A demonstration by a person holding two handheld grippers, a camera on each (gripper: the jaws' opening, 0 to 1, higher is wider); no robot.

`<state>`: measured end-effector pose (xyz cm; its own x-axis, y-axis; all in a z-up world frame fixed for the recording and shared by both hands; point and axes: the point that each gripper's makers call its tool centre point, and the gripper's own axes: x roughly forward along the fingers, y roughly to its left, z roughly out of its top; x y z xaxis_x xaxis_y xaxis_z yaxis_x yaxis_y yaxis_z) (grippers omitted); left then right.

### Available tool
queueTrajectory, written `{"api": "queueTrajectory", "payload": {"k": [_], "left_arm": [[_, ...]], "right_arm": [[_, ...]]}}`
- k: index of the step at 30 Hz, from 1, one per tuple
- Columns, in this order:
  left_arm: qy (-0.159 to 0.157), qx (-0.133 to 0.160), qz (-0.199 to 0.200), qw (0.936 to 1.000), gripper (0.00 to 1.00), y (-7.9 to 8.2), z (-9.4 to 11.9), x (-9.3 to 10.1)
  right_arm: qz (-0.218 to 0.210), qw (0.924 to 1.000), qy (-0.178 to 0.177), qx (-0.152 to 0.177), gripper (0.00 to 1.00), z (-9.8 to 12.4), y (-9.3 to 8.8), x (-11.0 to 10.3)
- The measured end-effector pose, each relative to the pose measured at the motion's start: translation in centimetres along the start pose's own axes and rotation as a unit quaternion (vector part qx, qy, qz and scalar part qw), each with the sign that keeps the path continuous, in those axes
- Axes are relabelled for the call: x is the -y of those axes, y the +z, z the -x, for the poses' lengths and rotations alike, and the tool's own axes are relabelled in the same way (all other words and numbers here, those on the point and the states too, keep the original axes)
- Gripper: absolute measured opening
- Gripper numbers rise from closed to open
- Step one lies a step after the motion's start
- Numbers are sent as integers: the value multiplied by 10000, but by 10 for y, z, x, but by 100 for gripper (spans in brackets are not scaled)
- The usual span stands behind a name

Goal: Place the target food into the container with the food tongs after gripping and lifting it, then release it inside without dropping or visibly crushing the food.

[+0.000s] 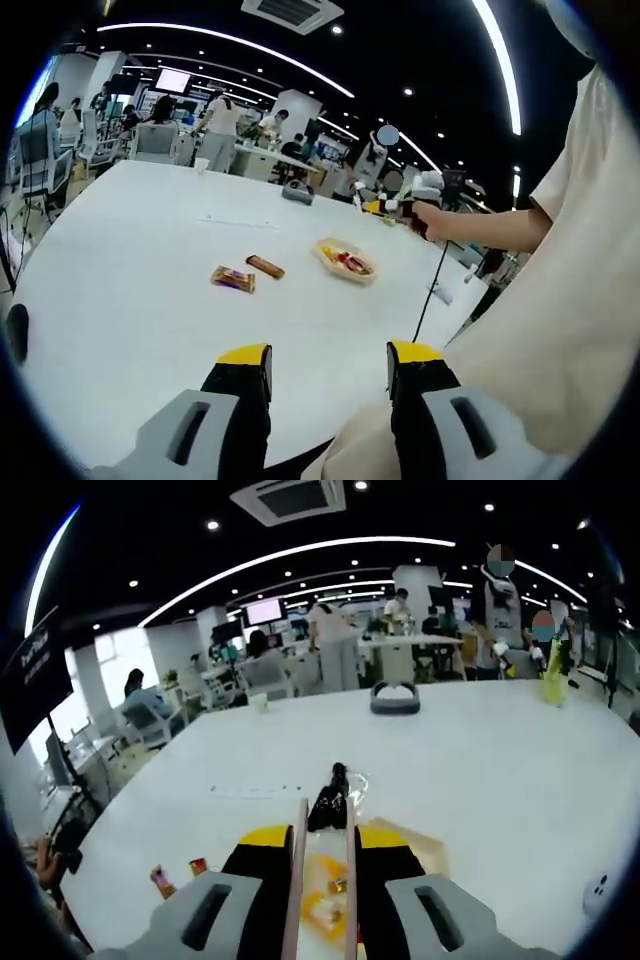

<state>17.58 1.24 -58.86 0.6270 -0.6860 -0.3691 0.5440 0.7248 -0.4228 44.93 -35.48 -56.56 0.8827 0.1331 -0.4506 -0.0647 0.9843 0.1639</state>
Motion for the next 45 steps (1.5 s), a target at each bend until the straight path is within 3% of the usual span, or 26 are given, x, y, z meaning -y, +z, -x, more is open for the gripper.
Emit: {"api": "queueTrajectory", "payload": {"k": [18,36,45], "left_arm": [[148,153,148,9997,46,-6,8,-4],[111,234,111,9996,46,-2,8,-3],[29,139,42,9999,46,-5,7,0]], "right_arm": [[63,9999,51,-128,23,1,-4,-10],[76,9999,75,-100,23,4,0,-12],[59,9999,53,-68,23,9,0,-9]]}}
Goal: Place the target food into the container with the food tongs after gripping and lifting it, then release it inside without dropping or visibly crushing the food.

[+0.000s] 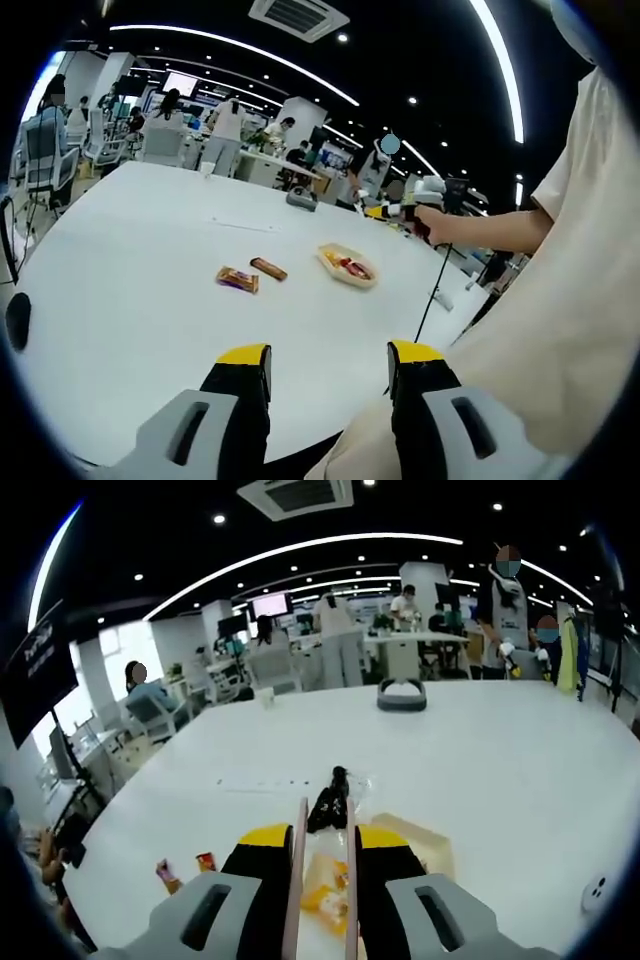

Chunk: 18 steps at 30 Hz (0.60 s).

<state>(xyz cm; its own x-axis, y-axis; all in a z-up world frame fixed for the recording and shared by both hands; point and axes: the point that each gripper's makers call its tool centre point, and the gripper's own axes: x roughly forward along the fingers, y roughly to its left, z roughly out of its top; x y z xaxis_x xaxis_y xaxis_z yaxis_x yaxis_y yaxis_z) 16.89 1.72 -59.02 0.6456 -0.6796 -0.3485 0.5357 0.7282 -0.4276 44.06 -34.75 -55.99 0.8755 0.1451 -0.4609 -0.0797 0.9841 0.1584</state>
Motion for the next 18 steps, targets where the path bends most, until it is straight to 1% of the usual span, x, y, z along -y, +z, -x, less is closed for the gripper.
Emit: {"api": "queueTrajectory", "payload": {"k": [9,14,18], "left_arm": [[4,-97,-25,9999,46,-4,2,2],[47,-82,0,10000,46,-4,5,2],[65,-94,8,9999,46,-5,6,2]], "right_arm": [[-43,10000,-56,17,23,3,-2,9],[-44,9999,-109,36,23,1,-1,14],[-48,9999,-95,32,23,0,0,11]]}}
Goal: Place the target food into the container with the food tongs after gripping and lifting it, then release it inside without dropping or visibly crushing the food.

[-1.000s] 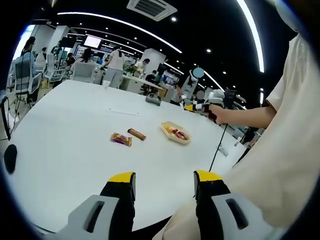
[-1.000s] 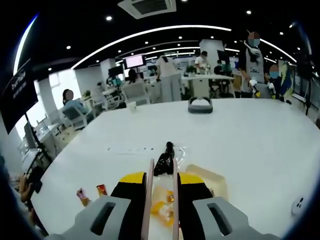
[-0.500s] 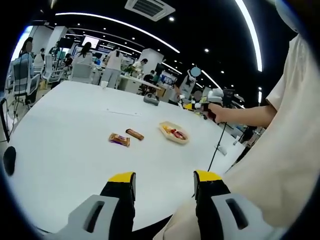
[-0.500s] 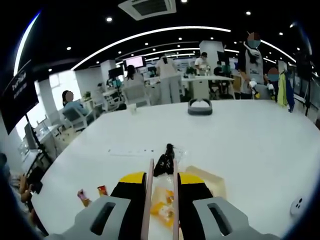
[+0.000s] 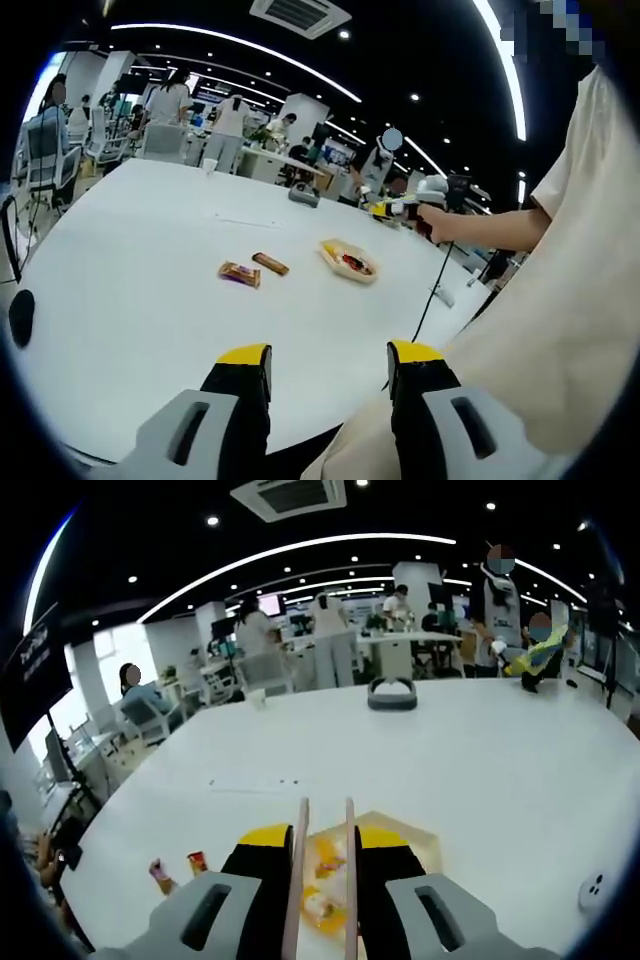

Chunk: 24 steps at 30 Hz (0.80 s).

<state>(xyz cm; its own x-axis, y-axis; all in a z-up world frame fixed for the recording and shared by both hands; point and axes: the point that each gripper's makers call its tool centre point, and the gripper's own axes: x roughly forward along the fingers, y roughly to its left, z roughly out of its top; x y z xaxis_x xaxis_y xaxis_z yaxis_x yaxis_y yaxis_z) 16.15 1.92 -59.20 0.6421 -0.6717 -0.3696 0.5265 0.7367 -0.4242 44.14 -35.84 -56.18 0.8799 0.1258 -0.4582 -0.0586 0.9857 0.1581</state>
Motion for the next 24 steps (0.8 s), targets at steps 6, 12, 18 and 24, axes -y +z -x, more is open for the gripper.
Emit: {"api": "queueTrajectory", "payload": {"k": [6,12,18,24], "left_arm": [[15,26,10,10000,46,1,0,-1],[57,66,21,10000,45,3,0,-4],[207,122,70,9997,46,3,8,-9],[386,173,139,9990,46,1,15,-13]], "right_arm": [[35,10000,82,-16,23,-5,2,-10],[71,9996,261,-111,24,-15,-2,-28],[188,9979,541,-293,24,-31,-13,-57],[313,9944,873,-506,25,-48,-27,-91]]}}
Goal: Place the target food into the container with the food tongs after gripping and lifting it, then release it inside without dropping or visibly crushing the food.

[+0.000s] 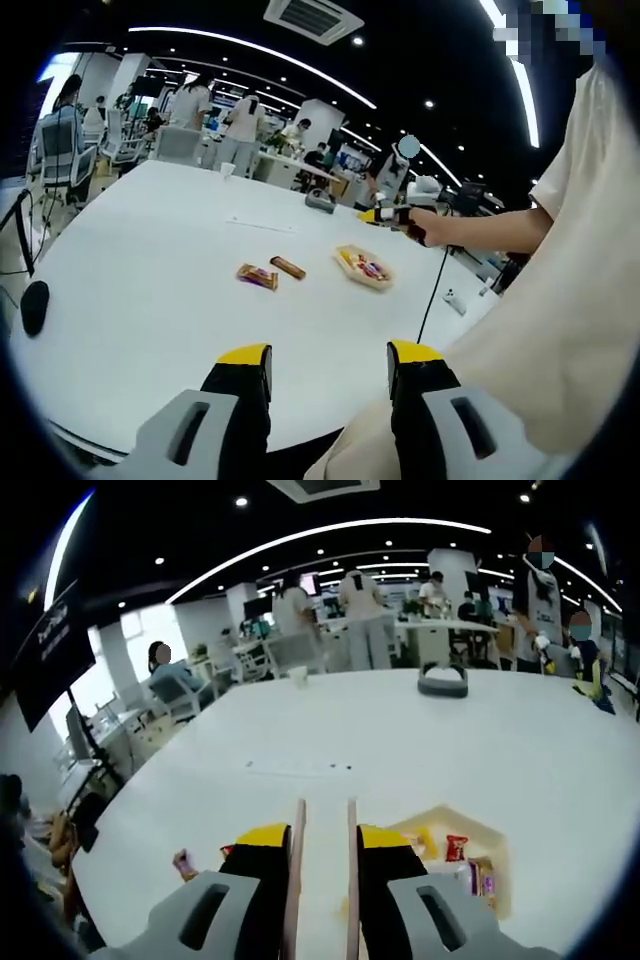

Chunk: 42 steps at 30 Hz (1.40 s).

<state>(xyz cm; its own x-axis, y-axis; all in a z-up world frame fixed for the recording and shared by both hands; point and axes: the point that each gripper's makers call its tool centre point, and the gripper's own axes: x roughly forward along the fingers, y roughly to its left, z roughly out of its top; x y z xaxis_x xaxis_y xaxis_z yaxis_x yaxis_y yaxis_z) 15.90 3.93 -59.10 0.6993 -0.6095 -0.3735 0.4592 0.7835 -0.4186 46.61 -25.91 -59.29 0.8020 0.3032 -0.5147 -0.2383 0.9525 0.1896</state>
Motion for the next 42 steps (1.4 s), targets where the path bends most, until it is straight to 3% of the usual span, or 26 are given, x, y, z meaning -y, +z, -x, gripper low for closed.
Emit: {"api": "queueTrajectory", "payload": {"k": [17,24,42], "left_arm": [[495,153,187,9985,46,-2,19,-7],[750,221,297,9965,46,-6,30,-10],[1202,367,490,9909,46,-12,48,-11]], "right_arm": [[242,9962,703,-456,25,-40,-24,-65],[338,9926,969,-646,25,-74,-34,-70],[597,9839,1323,-1045,26,-108,-65,-94]]}}
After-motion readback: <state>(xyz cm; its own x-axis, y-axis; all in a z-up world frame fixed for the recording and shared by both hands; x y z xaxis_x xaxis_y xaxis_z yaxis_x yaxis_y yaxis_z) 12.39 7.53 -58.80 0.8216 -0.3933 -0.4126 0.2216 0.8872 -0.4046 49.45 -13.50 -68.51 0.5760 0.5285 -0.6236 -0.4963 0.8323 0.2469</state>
